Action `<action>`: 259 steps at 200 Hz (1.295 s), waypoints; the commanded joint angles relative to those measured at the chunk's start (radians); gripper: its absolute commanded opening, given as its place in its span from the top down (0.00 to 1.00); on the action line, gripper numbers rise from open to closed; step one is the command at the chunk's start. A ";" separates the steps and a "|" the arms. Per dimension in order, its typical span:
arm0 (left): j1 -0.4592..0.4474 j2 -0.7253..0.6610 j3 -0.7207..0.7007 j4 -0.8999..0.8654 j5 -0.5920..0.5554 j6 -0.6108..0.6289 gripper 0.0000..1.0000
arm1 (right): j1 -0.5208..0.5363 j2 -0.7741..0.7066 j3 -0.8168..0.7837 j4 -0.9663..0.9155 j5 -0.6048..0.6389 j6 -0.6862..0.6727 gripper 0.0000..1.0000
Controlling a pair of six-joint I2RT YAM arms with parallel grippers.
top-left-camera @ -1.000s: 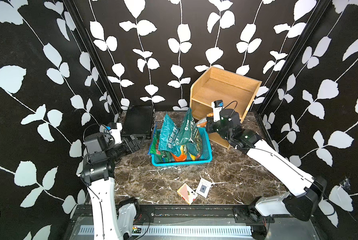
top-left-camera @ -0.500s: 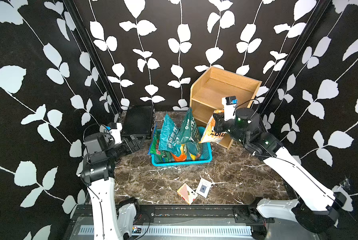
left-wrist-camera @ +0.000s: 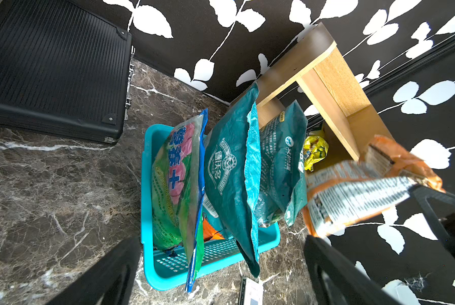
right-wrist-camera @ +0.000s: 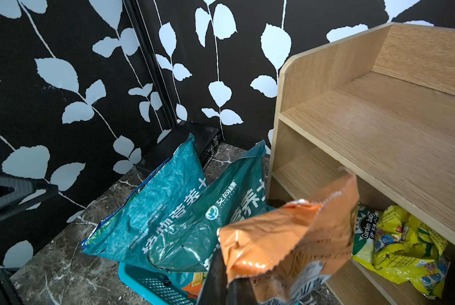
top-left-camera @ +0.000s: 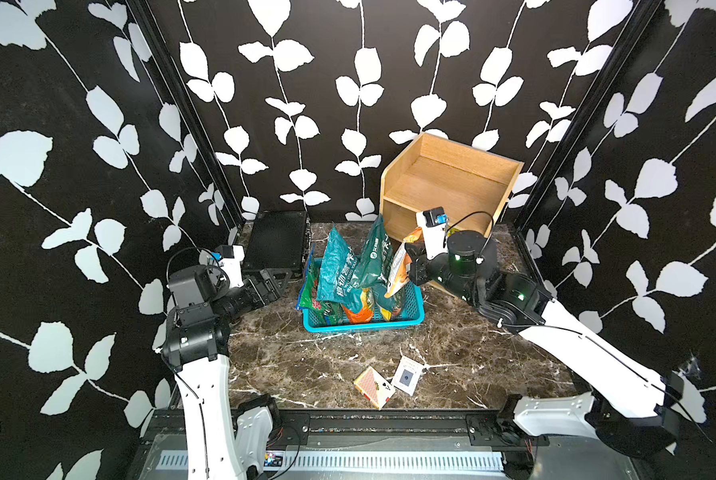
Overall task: Take down the fertilizer bag from the shelf
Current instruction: Place the fertilizer bag in the storage box.
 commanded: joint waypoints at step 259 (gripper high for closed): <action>0.006 -0.011 0.002 -0.008 0.001 0.008 0.01 | 0.263 0.418 0.297 0.186 0.115 -0.072 1.00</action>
